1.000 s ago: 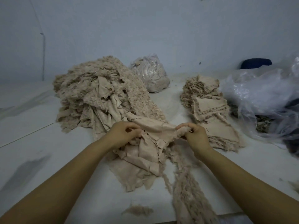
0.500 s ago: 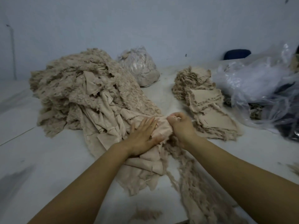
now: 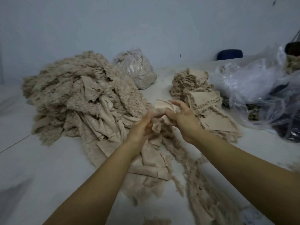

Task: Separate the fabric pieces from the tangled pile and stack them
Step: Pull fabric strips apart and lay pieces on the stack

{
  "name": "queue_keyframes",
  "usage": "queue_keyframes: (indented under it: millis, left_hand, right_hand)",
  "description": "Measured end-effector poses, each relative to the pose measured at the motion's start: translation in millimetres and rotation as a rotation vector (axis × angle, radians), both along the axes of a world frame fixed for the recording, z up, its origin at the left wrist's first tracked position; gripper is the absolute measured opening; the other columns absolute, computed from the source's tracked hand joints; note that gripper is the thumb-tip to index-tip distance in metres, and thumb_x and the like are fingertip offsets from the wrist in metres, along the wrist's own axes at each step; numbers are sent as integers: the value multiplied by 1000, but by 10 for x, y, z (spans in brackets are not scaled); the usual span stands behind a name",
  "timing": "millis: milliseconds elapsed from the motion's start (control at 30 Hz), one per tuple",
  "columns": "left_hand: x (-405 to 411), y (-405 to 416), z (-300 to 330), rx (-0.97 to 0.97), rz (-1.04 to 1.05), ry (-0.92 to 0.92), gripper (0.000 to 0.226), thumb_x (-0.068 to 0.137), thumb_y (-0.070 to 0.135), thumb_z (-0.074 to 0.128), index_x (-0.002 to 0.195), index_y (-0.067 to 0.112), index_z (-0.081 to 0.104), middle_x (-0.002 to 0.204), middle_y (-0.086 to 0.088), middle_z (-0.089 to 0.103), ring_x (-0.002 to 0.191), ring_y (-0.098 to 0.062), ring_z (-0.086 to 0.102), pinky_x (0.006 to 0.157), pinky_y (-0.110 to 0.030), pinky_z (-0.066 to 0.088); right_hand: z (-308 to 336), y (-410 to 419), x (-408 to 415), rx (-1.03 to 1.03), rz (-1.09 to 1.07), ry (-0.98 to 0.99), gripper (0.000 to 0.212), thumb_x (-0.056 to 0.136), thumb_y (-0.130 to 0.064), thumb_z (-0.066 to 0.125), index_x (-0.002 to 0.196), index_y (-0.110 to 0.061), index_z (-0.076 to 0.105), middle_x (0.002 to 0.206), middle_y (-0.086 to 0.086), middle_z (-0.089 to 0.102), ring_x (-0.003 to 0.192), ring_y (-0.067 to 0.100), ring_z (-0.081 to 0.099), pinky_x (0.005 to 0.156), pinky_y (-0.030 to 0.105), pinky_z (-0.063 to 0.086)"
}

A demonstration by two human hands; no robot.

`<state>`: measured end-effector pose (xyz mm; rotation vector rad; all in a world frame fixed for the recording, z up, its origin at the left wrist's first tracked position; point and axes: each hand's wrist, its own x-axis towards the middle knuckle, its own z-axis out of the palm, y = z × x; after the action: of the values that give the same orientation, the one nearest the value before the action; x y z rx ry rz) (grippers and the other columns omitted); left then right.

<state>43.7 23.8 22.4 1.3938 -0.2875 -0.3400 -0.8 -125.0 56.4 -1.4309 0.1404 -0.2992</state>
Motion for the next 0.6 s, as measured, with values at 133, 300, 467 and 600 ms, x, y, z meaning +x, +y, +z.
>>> queue_keyframes:
  millis: [133,300,467,600]
  left_hand:
    - [15,-174,114,8,130,-7,26,96,9,50,71,10,56,57,-2,51,47,-9,54,46,-21,49]
    - [17,-289,215,35,77,-68,29,92,41,51,81,19,65,69,1,68,62,-10,65,55,-21,51]
    - [-45,-626,29,36,145,-16,18,90,18,61,88,0,63,84,-21,61,73,-25,56,66,-33,45]
    - [25,-1046,0,124,178,-100,21,91,20,61,71,12,60,53,-7,47,37,-13,39,41,-16,31]
  right_hand:
    - [-74,-42,-10,248,122,31,10,92,-11,60,102,-8,59,92,9,70,79,16,68,65,22,56]
    - [-166,-27,86,159,-1,37,14,90,-13,65,80,-7,56,67,10,60,58,17,57,54,25,47]
    - [-293,-243,135,-89,-265,-107,40,92,-15,61,60,-20,38,50,-11,38,50,4,36,51,24,33]
    - [-306,-932,129,-324,-486,-95,42,92,-32,61,56,-19,42,50,-8,40,47,4,37,50,26,30]
